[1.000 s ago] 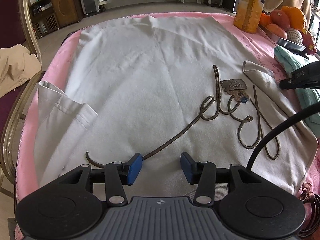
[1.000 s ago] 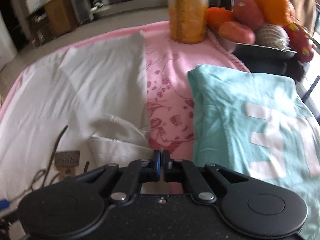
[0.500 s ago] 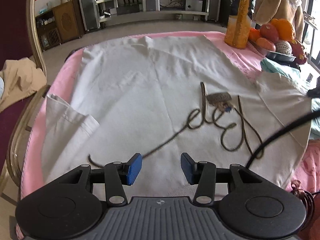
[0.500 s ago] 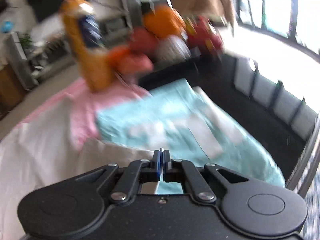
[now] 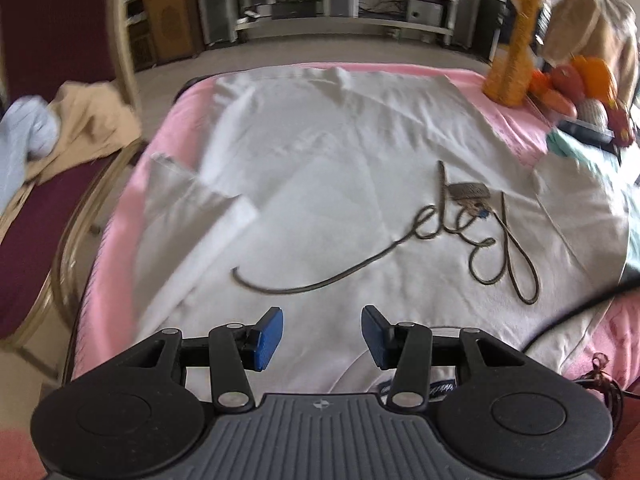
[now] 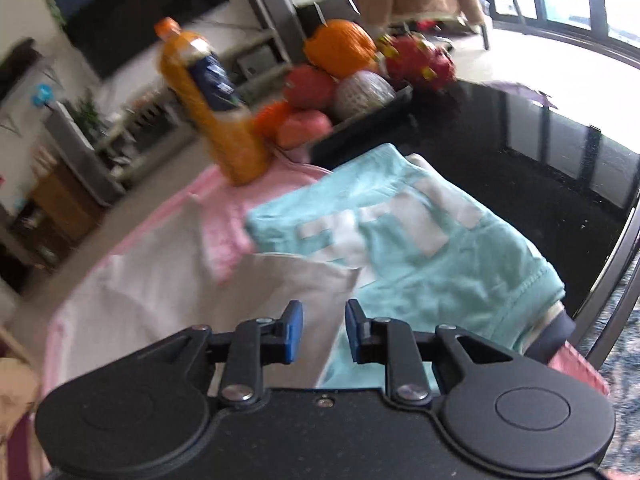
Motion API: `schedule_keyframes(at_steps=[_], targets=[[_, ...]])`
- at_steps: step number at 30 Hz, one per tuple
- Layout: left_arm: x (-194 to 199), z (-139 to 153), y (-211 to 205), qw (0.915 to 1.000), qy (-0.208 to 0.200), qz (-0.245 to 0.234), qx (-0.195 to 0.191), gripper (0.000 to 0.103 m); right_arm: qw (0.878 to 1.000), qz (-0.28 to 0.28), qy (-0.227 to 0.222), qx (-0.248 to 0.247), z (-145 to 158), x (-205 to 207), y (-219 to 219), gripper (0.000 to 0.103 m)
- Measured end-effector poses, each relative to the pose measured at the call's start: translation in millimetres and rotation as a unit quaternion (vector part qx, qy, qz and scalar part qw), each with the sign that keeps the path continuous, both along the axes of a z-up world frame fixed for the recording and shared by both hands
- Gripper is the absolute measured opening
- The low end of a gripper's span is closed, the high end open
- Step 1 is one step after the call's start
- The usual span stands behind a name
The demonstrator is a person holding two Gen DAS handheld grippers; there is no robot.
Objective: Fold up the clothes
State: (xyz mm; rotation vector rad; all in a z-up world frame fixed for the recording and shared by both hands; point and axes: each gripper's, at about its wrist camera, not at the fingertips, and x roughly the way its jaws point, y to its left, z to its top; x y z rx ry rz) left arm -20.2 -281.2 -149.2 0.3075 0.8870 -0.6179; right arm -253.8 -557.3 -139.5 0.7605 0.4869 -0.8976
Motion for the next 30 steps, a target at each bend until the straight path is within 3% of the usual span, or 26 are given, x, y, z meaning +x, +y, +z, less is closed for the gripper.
schedule_keyframes(at_steps=[2,4,7,9,14,20,23,24,27,30], targets=[[2,6,18,0.9997,0.002,0.017,-0.015,0.044,0.999,0.024,-0.029,-0.015,8,-4,14,0.023],[4,8,31,0.9994,0.001,0.030,-0.019,0.035,0.997,0.064,-0.043,-0.010,8,1,20,0.023],[11,-4,35,0.9990,0.021,0.041,-0.001,0.025,0.992,0.116,-0.030,0.046,-12,20,25,0.019],[10,-15,29,0.9989,0.027,0.033,0.018,0.024,0.988,0.142,0.003,0.057,-28,39,31,0.017],[-5,-38,6,0.9972,-0.008,-0.019,0.072,0.030,0.968,0.213,0.095,0.090,-65,81,48,0.018],[-26,-40,4,0.9882,-0.036,-0.060,0.137,0.030,0.955,0.252,0.146,0.063,-69,82,75,0.018],[-42,-32,14,0.9817,-0.049,-0.085,0.163,0.029,0.949,0.260,0.155,0.085,-65,71,86,0.028],[-45,-28,19,0.9807,-0.051,-0.091,0.166,0.029,0.948,0.263,0.151,0.091,-62,67,88,0.029],[-30,-7,37,0.9888,-0.039,-0.087,0.115,0.035,0.950,0.271,0.111,0.105,-51,58,90,0.029],[6,13,45,0.9926,-0.075,-0.049,0.082,0.035,0.953,0.274,0.051,0.118,-37,60,80,0.033]])
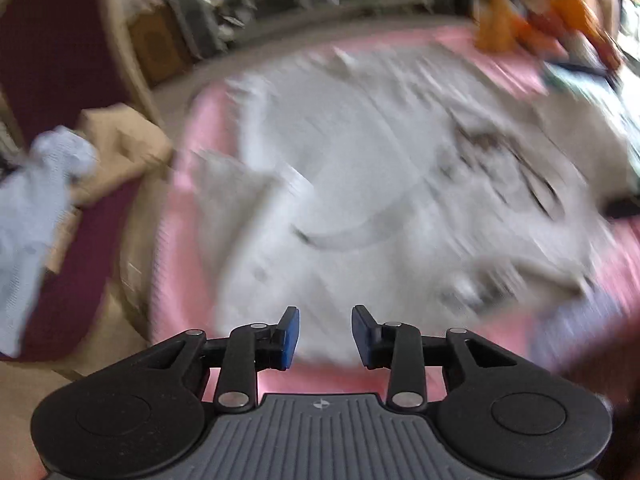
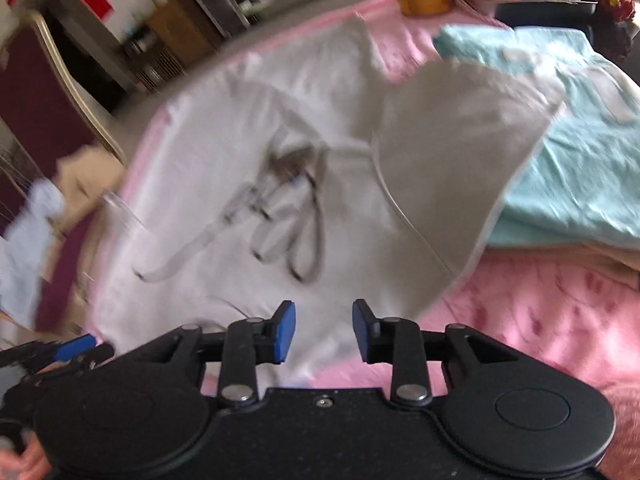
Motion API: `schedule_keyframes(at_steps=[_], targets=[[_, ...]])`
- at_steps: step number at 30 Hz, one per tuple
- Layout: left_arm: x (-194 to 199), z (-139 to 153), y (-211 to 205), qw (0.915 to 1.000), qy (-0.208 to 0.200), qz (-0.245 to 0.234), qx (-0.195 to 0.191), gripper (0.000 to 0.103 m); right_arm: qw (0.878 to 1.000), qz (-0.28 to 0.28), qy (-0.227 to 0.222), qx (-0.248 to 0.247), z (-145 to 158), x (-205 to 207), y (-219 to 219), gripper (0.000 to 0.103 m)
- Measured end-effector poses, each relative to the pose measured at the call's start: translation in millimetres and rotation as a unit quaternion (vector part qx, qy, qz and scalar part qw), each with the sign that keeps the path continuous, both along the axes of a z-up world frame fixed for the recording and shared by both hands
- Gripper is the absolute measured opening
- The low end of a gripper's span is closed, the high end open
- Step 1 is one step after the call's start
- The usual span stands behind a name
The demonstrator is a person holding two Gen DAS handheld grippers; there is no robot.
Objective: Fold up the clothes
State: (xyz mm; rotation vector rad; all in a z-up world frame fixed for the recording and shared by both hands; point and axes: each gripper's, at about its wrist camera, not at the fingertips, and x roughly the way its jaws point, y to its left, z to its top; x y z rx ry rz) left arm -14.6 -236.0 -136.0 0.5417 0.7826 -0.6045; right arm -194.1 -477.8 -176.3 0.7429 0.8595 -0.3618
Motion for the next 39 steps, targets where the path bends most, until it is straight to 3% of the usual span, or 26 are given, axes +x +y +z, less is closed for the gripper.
schedule_keyframes(at_steps=[2,6,9,13,16,19,23,29,32,37,39], targets=[[24,10,1,0.9996,-0.023,0.015,-0.011,0.035,0.999,-0.003,-0.021,0.035,6,8,-11,0.034],[64,24,-4,0.9989,-0.017,0.028,-0.033,0.038,0.995,-0.002,-0.057,0.079,23,23,-25,0.037],[78,25,-14,0.9988,-0.027,0.020,-0.036,0.042,0.994,0.010,-0.075,0.073,34,43,-29,0.043],[96,12,-28,0.9986,0.010,0.013,-0.050,0.039,0.995,0.039,-0.087,0.031,32,73,-36,0.045],[111,1,-36,0.9972,0.045,0.012,-0.058,0.037,0.994,0.044,-0.084,0.053,6,86,-45,0.041],[120,-7,-42,0.9964,0.063,0.007,-0.056,0.037,0.996,0.010,-0.046,0.080,-19,91,-51,0.038],[129,-16,-51,0.9952,0.083,-0.001,-0.051,0.036,0.997,0.014,-0.044,0.059,-17,90,-47,0.039],[133,-26,-59,0.9939,0.104,-0.009,-0.037,0.035,0.997,0.003,-0.038,0.067,-20,87,-50,0.039],[138,-32,-61,0.9920,0.123,-0.001,-0.030,0.029,0.997,-0.001,-0.037,0.067,-21,87,-51,0.040],[140,-36,-62,0.9927,0.118,0.016,-0.021,0.002,0.997,-0.008,-0.034,0.064,-22,86,-52,0.040],[138,-33,-58,0.9942,0.102,0.023,-0.025,0.002,0.997,-0.010,-0.033,0.062,-22,86,-52,0.041]])
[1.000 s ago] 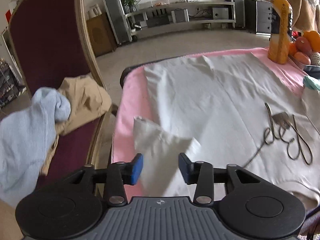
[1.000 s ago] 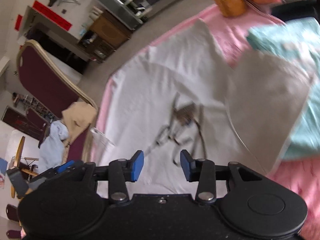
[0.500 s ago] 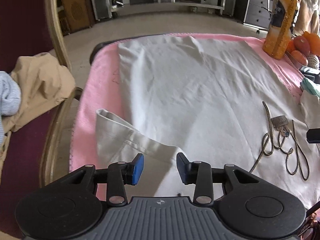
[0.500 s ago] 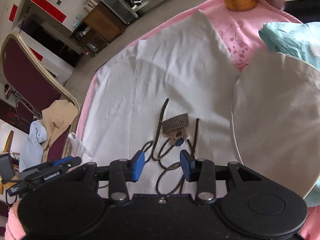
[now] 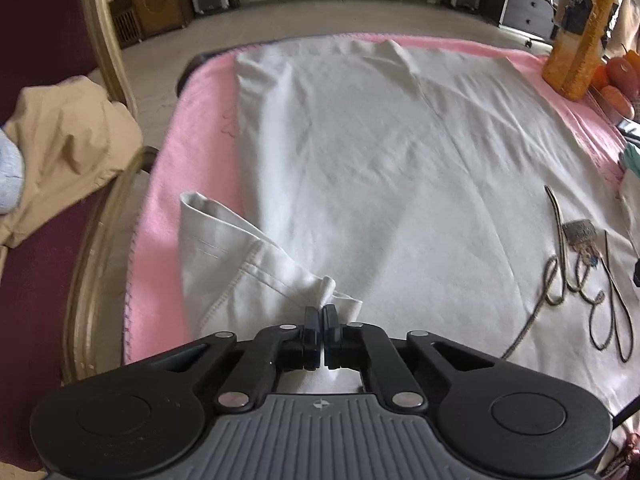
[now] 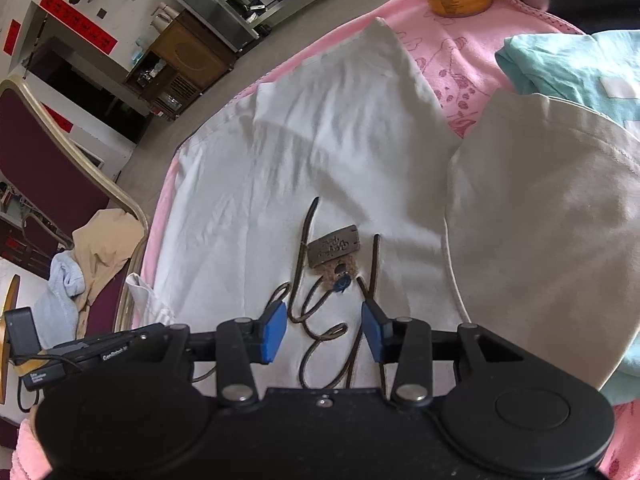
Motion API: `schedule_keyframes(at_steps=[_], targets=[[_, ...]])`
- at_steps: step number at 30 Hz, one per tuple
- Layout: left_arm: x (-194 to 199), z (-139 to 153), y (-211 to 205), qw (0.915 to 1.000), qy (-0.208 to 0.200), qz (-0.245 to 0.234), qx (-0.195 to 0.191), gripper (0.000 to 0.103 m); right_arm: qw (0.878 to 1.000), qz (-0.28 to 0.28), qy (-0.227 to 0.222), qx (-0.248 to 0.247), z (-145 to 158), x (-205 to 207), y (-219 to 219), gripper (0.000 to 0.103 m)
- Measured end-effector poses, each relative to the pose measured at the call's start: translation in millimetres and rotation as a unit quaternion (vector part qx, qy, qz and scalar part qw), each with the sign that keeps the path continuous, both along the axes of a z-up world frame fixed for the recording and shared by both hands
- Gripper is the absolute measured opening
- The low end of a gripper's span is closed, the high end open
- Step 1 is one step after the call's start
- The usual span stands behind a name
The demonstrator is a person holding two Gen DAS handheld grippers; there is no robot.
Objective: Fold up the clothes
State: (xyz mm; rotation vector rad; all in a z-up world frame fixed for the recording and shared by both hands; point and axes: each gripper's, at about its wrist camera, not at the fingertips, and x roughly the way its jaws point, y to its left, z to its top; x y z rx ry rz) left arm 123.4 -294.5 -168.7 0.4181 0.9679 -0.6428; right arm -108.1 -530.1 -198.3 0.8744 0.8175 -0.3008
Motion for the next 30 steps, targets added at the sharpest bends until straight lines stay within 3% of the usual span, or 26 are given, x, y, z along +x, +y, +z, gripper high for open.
schedule_keyframes(at_steps=[5,8,10,14,16,17,20,22,26,28,30], targets=[[-11,23,26,0.9970,-0.063,0.039,-0.022,0.001,1.000,0.001,0.002,-0.008,0,0,1,0.041],[-13,43,61,0.9889,-0.096,0.105,-0.043,0.001,1.000,-0.002,0.000,-0.005,0,-1,1,0.041],[-7,47,88,0.9784,-0.100,0.175,-0.046,0.001,1.000,-0.005,-0.002,-0.002,0,-2,0,0.041],[11,34,121,0.9496,-0.078,0.303,-0.005,0.001,1.000,-0.020,0.000,0.016,-7,-2,0,0.043],[16,26,128,0.9349,-0.075,0.346,0.026,0.002,0.999,-0.032,0.002,0.023,-12,-2,1,0.044],[18,23,129,0.9320,-0.074,0.353,0.036,0.002,0.999,-0.036,0.003,0.028,-14,-2,1,0.045],[21,17,123,0.9330,-0.082,0.345,0.058,0.005,0.999,-0.033,0.001,0.029,-15,0,3,0.047],[12,27,124,0.9321,-0.109,0.342,0.046,0.015,0.999,-0.027,-0.004,0.025,-12,-1,4,0.048],[-6,45,126,0.9297,-0.157,0.332,0.019,0.018,0.999,-0.025,-0.029,0.036,-1,-18,3,0.049],[-20,50,125,0.9407,-0.154,0.302,-0.009,0.021,0.998,-0.027,-0.046,0.045,6,-31,2,0.050],[-30,46,117,0.9575,-0.121,0.260,-0.028,0.023,0.996,-0.032,-0.061,0.051,10,-47,2,0.053]])
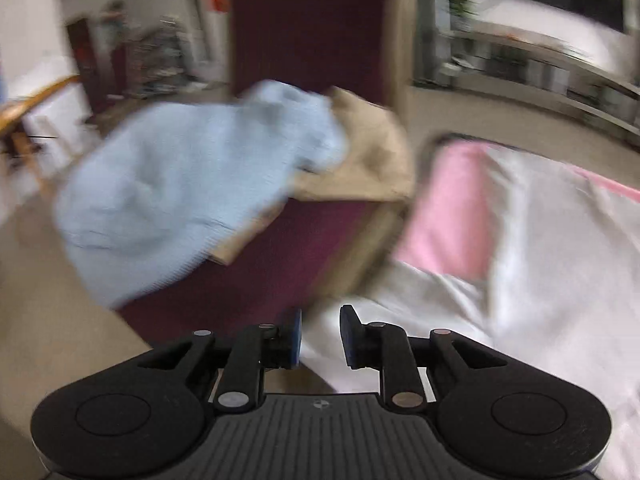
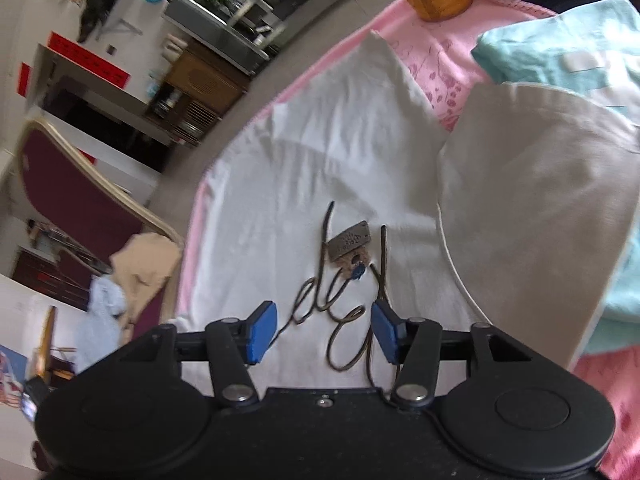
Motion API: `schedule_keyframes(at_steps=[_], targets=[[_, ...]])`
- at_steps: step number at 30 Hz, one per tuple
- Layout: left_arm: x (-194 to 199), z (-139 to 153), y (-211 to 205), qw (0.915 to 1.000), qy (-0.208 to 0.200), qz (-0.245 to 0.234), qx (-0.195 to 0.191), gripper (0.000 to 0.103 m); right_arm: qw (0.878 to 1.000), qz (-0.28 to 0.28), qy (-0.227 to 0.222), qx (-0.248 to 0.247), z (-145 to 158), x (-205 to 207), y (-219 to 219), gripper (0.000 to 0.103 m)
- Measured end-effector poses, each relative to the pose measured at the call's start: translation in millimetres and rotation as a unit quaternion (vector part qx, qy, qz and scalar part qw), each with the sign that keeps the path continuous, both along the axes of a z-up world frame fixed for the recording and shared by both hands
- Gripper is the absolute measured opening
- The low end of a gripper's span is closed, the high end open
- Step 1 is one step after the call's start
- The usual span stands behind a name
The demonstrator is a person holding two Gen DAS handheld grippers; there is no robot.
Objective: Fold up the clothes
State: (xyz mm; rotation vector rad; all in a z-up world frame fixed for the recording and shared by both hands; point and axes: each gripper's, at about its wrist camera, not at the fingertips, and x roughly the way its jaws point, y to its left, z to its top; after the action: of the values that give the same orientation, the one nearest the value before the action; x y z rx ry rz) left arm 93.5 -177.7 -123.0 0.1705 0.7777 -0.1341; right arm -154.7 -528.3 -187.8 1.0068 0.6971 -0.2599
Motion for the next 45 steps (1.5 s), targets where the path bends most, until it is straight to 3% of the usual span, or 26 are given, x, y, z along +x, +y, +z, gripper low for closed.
schedule_keyframes(at_steps=[4,5,7,9,12,13,15,19,24,27,30,34,38,40,45], targets=[[-13,-25,-30,0.9950,0.066,-0.074,-0.011,0.023,1.000,-0.025,0.007,0.004,-4,-23,1,0.054],[-15,-32,-39,0.9939,0.071,-0.084,0.000,0.023,0.999,-0.028,0.018,0.001,-7,-25,1,0.051],[-20,-43,-53,0.9912,0.078,-0.104,0.023,0.024,0.999,-0.011,0.041,-0.006,-14,-20,5,0.035],[-23,-51,-61,0.9894,0.074,-0.115,0.049,0.026,0.998,0.013,0.058,-0.007,-24,-12,9,0.031],[-18,-63,-60,0.9892,0.075,-0.092,0.085,0.029,0.995,0.012,0.097,-0.015,-36,-6,9,0.031],[-16,-63,-55,0.9902,0.075,-0.074,0.091,0.030,0.993,0.000,0.115,-0.019,-40,-6,7,0.023],[-10,-62,-41,0.9919,0.085,-0.039,0.086,0.030,0.991,-0.044,0.124,-0.002,-42,-20,-3,0.014],[0,-58,-19,0.9924,0.102,0.009,0.068,0.029,0.978,-0.141,0.150,-0.026,-35,-53,-14,0.011],[-4,-37,-18,0.9959,0.089,-0.014,0.009,0.028,0.986,-0.135,0.087,-0.040,-4,-56,-14,0.019],[-11,-9,-26,0.9965,0.057,-0.053,-0.030,0.028,0.991,-0.113,0.042,-0.055,26,-47,-11,0.019],[-9,17,-37,0.9945,0.021,-0.084,-0.058,0.028,0.993,-0.080,-0.006,-0.083,64,-22,-9,0.021],[17,28,-59,0.9914,0.013,-0.106,-0.075,0.028,0.988,-0.058,-0.054,-0.131,93,16,-14,0.027],[52,7,-83,0.9899,0.028,-0.122,-0.066,0.027,0.986,-0.061,-0.043,-0.148,69,49,-35,0.029],[68,-12,-96,0.9887,0.048,-0.128,-0.062,0.020,0.987,-0.065,-0.028,-0.145,50,63,-49,0.029],[88,-51,-126,0.9802,0.099,-0.163,-0.051,0.017,0.992,-0.088,0.041,-0.086,-28,72,-90,0.026]])
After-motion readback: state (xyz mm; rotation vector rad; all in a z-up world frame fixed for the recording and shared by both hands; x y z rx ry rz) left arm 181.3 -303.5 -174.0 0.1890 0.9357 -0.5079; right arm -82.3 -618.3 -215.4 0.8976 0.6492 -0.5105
